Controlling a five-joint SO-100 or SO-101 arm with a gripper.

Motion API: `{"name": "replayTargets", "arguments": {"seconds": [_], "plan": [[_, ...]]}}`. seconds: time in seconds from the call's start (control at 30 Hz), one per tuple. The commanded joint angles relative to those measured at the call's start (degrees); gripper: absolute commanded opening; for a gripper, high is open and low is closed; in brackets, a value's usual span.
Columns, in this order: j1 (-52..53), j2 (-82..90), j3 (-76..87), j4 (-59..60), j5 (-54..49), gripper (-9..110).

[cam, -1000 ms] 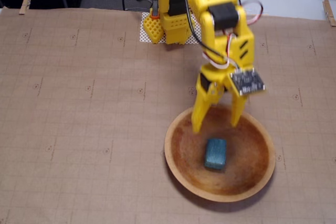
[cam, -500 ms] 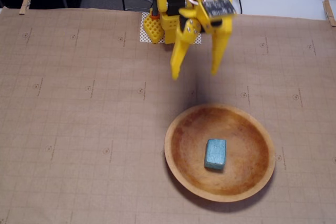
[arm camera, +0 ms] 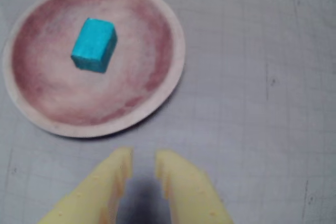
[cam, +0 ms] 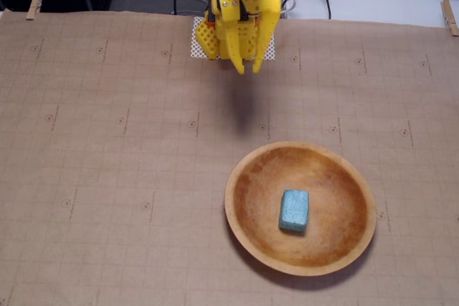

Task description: Grasp a blue block and put it in the bowl.

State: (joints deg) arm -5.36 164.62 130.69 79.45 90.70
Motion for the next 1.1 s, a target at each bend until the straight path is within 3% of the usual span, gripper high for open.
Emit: {"name": "replayTargets", "arguments": {"seconds": [0.0,1.07], "plan": [[1.23,4.48,1.58,-0.44,-0.79,-3],[4.57,32.08,36.65,-0.26,-0.97,-3]]}}
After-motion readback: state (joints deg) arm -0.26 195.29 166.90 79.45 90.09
